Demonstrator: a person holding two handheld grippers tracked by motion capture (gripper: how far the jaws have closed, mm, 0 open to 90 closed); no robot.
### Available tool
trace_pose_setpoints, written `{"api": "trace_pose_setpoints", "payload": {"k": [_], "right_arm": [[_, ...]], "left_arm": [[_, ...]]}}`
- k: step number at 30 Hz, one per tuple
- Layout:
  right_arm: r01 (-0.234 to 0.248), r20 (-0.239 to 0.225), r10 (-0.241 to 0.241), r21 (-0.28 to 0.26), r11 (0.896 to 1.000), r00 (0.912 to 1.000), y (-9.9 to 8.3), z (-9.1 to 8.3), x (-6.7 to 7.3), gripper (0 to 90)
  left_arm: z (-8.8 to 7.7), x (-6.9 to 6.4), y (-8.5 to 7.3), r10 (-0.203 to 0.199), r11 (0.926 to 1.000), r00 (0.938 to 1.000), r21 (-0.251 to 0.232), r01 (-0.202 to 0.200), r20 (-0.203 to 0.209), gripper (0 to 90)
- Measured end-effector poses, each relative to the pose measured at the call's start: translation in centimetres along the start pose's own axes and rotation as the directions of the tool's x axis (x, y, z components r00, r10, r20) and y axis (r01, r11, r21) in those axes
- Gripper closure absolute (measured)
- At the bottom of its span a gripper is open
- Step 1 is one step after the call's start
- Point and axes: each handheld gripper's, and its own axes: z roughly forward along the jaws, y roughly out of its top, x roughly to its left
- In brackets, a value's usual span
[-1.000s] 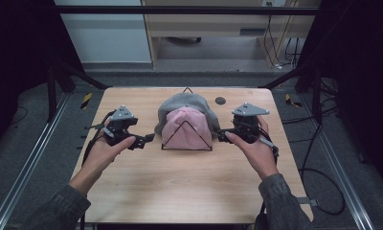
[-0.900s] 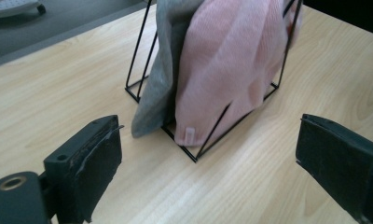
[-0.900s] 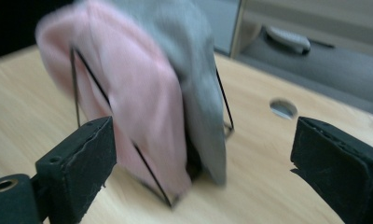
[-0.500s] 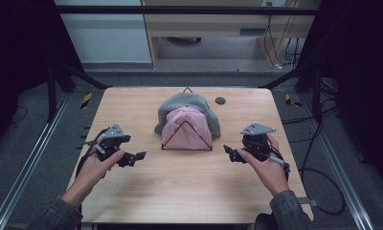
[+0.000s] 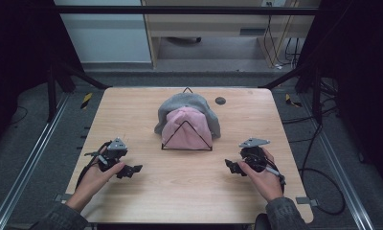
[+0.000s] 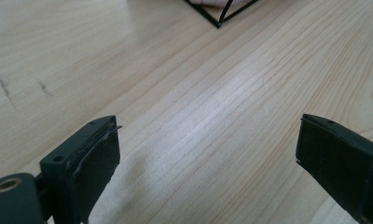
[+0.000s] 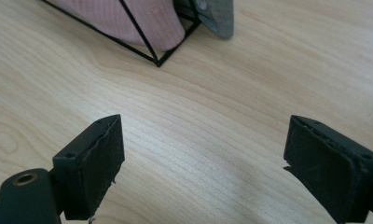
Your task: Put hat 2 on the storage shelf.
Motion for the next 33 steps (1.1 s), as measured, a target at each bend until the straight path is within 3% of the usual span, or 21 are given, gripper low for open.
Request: {"api": "trace_pose_setpoints", "payload": {"k": [8,11,19,21,23,24,26,33], "right_arm": [[-0.101,0.046,0.1,0.013,0.995,0.9939,-0.9,1.8,-1.4,12.9],[-0.115,0.059,0.114,0.02,0.993,0.9917,-1.2,2.0,-1.6,12.7],[-0.095,0.081,0.09,0.053,0.994,0.9926,-1.8,2.6,-1.6,10.7],[-0.056,0.104,0.05,0.055,0.997,0.9934,-2.0,2.8,-1.2,8.6],[-0.06,0.104,0.055,0.041,0.997,0.9931,-2.1,3.0,-1.0,5.8],[-0.06,0.104,0.055,0.041,0.997,0.9931,-2.1,3.0,-1.0,5.8],[-0.065,0.114,0.064,0.003,0.998,0.9914,-2.5,3.1,-0.8,4.0],[-0.075,0.119,0.077,-0.021,0.997,0.9899,-2.7,3.2,-0.6,3.0]], "left_arm": [[0.8,1.2,-0.7,-0.025,0.9991,0.9996,0.035,0.025,-0.011,5.5],[0.9,1.3,-0.8,-0.033,0.9987,0.9994,0.04,0.033,-0.011,5.4],[1.4,1.9,-1.2,-0.049,0.9975,0.9988,0.051,0.05,-0.006,3.0],[1.2,2.2,-1.4,-0.063,0.9975,0.998,0.031,0.063,0.001,2.8],[1.3,2.1,-1.8,-0.021,0.9991,0.999,0.035,0.022,-0.04,2.2],[1.3,2.1,-1.8,-0.021,0.9991,0.999,0.035,0.022,-0.04,1.4],[1.4,1.9,-2.1,0.017,0.9993,0.9978,0.034,-0.015,-0.064,0.0],[1.4,1.8,-2.2,0.012,0.9995,0.9975,0.031,-0.009,-0.069,0.0]]}}
